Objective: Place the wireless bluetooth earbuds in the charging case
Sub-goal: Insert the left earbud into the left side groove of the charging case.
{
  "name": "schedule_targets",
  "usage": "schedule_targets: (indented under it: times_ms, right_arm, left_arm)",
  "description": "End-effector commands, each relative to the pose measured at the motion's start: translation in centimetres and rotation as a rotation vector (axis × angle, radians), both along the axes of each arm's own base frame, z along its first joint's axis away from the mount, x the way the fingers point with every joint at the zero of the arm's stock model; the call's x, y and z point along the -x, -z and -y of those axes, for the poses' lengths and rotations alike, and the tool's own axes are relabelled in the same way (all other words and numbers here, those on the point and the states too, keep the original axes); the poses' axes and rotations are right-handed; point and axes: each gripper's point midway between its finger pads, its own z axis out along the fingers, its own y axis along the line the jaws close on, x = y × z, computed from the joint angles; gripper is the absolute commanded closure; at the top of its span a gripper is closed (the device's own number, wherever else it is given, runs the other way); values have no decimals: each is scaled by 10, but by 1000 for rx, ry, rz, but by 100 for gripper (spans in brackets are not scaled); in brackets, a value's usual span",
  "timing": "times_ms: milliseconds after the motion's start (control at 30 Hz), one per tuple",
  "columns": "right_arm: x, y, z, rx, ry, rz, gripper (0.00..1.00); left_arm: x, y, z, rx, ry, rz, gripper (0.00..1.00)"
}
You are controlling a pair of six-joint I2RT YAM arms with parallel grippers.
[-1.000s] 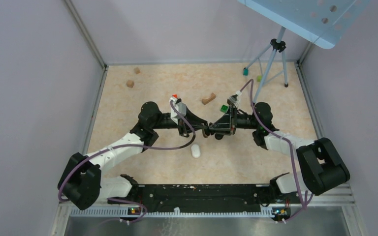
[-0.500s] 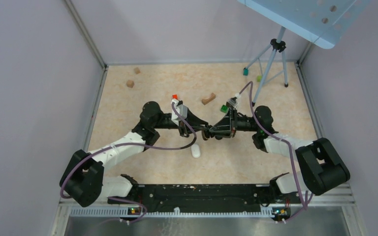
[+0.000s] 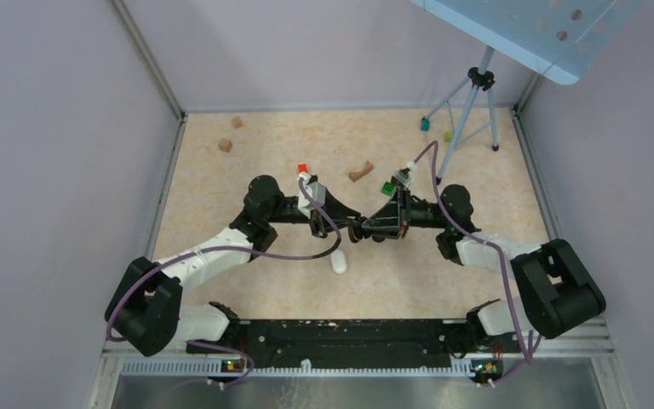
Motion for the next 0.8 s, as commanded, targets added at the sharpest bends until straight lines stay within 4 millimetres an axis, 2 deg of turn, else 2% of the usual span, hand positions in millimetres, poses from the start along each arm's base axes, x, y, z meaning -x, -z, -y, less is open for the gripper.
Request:
schedule_targets:
  times_ms: [0,467,767]
  right_arm:
    - [8,-16,0,-45,-13,90,100]
    - [4,-19,0,-51,5,94,100]
    - [4,-16,0,-40,9,91,100]
  left_arm:
    - [-1,-13,2,24,17,64,100]
    - [-2,-6,0,-21,7,56,100]
    - [-3,-4,-1,-33,-6,40,64]
